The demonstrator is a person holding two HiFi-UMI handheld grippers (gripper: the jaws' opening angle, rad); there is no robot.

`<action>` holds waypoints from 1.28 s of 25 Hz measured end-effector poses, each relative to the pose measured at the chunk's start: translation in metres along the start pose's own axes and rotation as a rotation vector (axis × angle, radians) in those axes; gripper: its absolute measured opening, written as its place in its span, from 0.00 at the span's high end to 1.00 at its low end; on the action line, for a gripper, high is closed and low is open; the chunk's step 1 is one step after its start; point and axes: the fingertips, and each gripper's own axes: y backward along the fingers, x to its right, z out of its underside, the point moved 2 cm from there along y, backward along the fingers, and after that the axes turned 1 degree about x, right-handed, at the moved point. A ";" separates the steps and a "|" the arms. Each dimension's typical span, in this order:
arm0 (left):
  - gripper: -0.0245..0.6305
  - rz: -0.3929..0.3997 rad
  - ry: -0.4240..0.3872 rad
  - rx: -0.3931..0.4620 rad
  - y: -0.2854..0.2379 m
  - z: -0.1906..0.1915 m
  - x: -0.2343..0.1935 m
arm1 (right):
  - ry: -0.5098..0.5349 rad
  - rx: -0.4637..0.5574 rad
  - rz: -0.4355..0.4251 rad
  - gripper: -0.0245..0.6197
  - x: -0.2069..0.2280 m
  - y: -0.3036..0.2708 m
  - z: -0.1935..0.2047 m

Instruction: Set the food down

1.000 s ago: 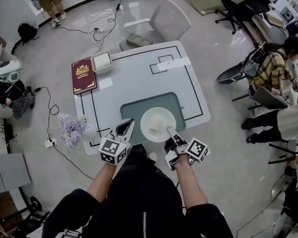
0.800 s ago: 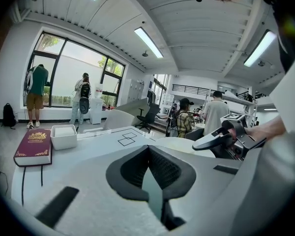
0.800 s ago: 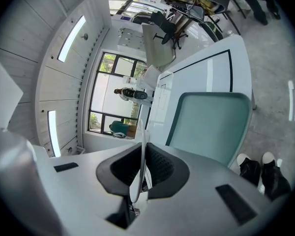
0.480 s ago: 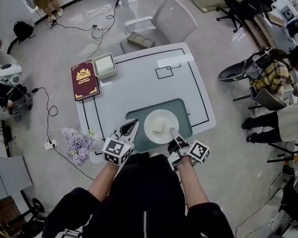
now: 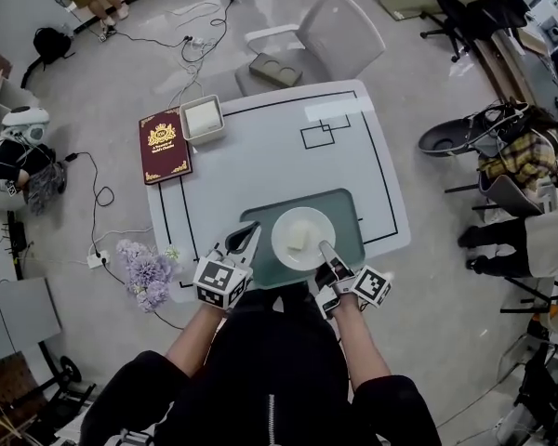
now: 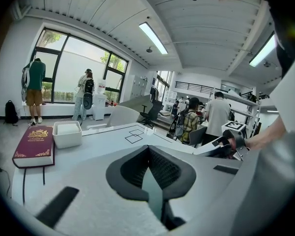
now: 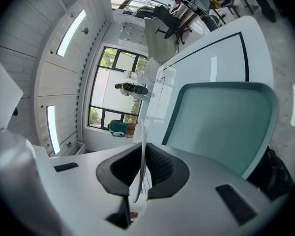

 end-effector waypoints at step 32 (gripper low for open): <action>0.95 -0.143 0.070 -0.033 0.015 0.020 -0.008 | 0.113 -0.211 0.085 0.92 0.064 -0.060 0.015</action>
